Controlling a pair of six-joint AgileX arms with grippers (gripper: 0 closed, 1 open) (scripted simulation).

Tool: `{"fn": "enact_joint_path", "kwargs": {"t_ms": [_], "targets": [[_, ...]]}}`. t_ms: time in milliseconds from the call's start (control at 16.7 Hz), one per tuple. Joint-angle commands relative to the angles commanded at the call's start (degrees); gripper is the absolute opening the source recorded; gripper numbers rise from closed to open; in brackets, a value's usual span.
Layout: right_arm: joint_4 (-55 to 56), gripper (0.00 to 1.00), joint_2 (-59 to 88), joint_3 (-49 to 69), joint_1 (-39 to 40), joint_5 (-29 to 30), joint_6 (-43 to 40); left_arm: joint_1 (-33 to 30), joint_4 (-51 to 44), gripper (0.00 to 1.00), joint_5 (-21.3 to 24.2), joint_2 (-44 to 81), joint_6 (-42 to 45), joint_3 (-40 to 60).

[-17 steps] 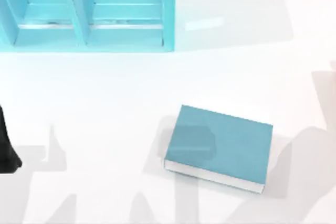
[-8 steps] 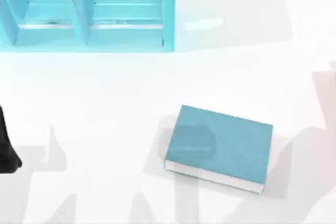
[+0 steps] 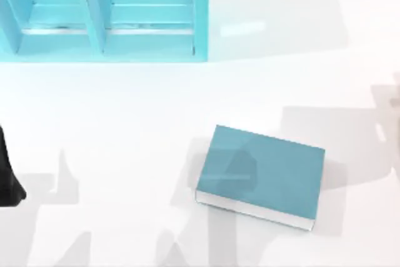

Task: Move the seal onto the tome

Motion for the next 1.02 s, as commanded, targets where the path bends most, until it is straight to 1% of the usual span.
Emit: {"fn": "enact_joint_path", "kwargs": {"t_ms": [240,420,780,900,1020], "targets": [[-10.2,0.0,-3.3,5.1,9.0,-0.3,7.9,0.0,0.0,1.0,0.0,0.0,0.0,0.0],[-14.5,0.0,-3.8,7.5,12.8,-0.4,10.9,0.0,0.0,1.0,0.0,0.0,0.0,0.0],[-14.8,0.0,-3.4,7.6,13.1,-0.5,11.4,0.0,0.0,1.0,0.0,0.0,0.0,0.0],[-14.3,0.0,-1.6,7.7,15.0,-0.4,13.4,0.0,0.0,1.0,0.0,0.0,0.0,0.0],[-13.0,0.0,1.0,7.8,19.3,-0.2,17.6,0.0,0.0,1.0,0.0,0.0,0.0,0.0]]}}
